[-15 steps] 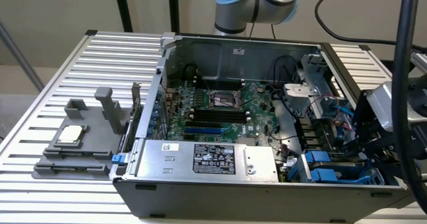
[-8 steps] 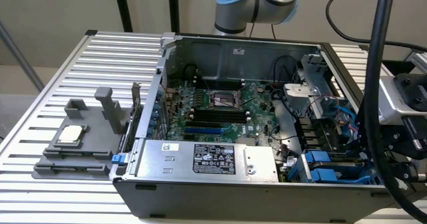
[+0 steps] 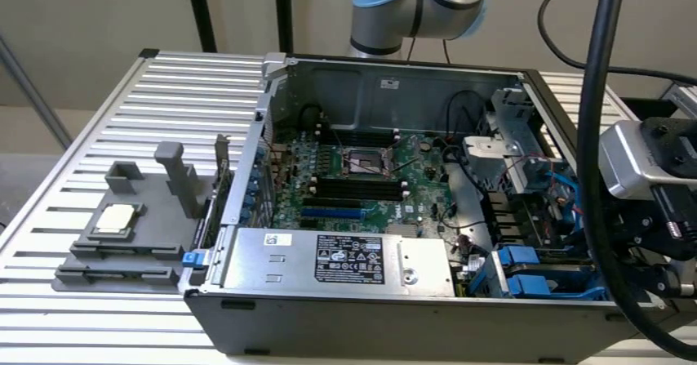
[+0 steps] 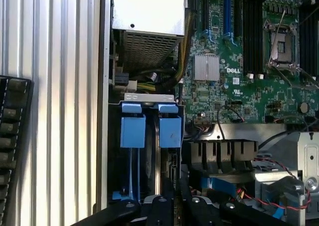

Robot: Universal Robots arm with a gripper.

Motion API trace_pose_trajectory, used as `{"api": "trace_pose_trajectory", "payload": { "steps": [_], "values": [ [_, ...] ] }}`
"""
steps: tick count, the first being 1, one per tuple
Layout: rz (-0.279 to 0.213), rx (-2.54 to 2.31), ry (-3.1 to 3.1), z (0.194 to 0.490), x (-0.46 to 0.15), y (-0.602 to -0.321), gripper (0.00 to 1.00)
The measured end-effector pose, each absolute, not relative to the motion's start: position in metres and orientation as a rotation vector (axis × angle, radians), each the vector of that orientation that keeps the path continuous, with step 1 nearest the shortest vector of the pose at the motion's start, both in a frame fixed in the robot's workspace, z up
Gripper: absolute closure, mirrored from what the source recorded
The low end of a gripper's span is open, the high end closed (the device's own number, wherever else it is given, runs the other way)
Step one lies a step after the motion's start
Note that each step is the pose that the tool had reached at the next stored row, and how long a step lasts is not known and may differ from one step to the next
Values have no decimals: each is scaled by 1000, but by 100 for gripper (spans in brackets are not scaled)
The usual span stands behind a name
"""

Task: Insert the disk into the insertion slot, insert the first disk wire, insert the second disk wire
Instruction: 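Insert the first disk wire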

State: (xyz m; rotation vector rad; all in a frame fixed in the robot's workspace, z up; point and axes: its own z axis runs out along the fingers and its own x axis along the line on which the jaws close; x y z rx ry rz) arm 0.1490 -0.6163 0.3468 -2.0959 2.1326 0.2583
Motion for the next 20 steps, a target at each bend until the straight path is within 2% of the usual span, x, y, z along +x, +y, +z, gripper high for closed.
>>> {"api": "trace_pose_trajectory", "payload": {
  "steps": [13, 20],
  "values": [
    [251, -2084, 2149, 347, 146, -616, 84],
    [214, -2098, 2162, 347, 141, -609, 84]
  ]
}}
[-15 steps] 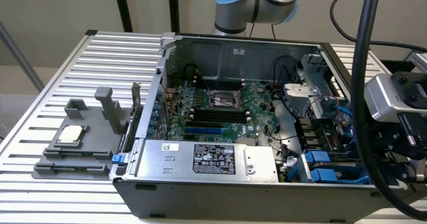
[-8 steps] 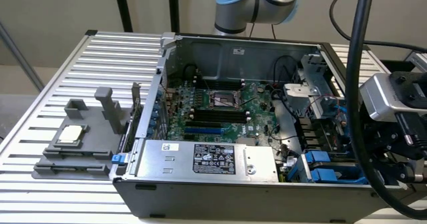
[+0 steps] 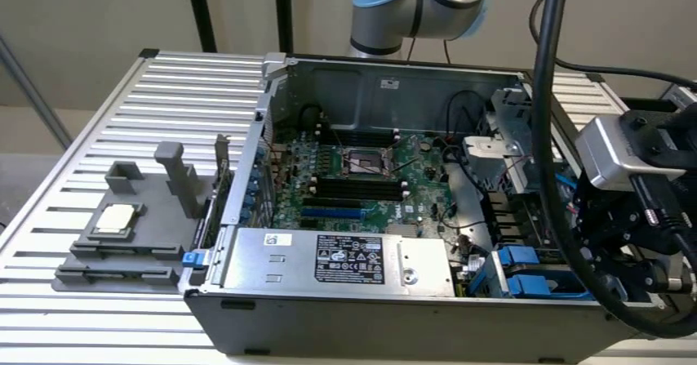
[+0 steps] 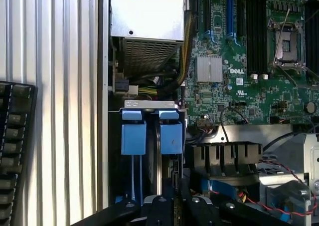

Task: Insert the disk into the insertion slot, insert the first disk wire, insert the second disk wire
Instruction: 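Insert the first disk wire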

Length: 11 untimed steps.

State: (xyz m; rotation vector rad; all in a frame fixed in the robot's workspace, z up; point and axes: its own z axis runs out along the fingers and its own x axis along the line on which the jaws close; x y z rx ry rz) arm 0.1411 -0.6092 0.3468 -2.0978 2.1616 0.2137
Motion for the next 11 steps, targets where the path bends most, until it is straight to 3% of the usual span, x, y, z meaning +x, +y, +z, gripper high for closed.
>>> {"api": "trace_pose_trajectory", "payload": {
  "steps": [11],
  "values": [
    [184, -2106, 2173, 346, 141, -604, 84]
  ]
}}
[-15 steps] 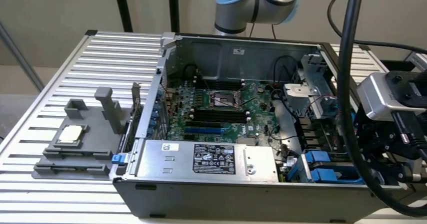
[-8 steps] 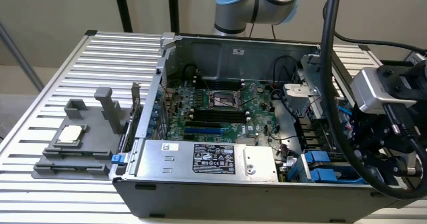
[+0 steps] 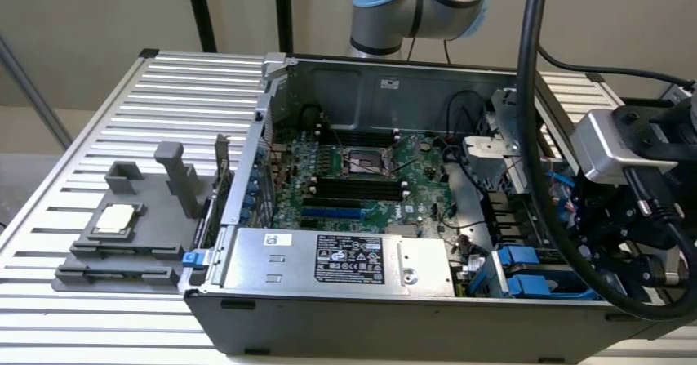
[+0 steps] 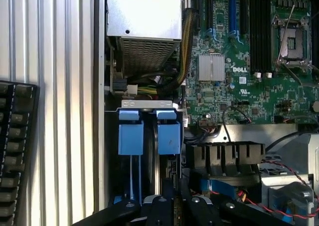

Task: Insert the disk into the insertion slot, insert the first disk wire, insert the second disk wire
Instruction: 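Insert the first disk wire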

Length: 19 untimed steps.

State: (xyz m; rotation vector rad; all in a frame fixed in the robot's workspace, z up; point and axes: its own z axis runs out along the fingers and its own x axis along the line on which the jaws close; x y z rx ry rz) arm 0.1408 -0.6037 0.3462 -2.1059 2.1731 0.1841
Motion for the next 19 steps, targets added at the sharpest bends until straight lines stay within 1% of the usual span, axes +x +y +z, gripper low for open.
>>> {"api": "trace_pose_trajectory", "payload": {
  "steps": [19],
  "values": [
    [183, -2105, 2172, 342, 142, -603, 84]
  ]
}}
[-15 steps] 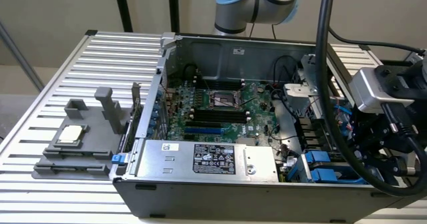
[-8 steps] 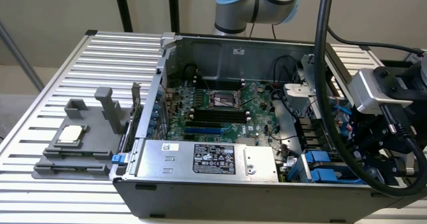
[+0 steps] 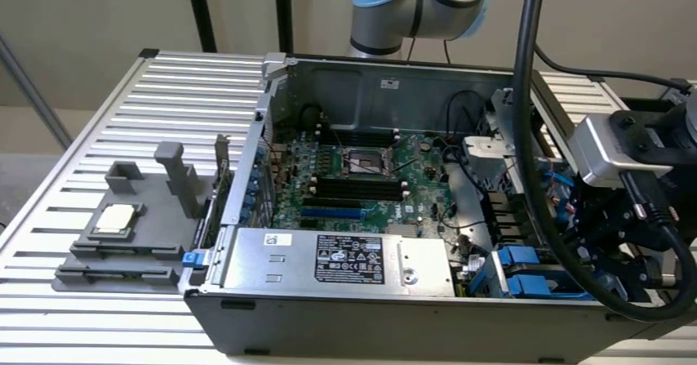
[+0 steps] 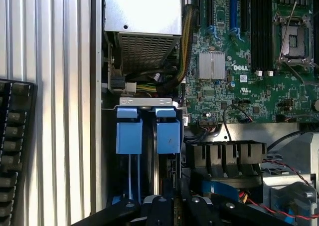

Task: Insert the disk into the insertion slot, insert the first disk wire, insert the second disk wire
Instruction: 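Insert the first disk wire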

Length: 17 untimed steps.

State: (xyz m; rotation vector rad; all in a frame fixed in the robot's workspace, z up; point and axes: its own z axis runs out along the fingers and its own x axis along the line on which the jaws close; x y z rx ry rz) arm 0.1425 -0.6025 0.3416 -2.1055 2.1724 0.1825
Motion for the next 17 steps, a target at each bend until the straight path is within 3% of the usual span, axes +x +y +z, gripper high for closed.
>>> {"api": "trace_pose_trajectory", "payload": {
  "steps": [17],
  "values": [
    [182, -2106, 2173, 339, 144, -601, 84]
  ]
}}
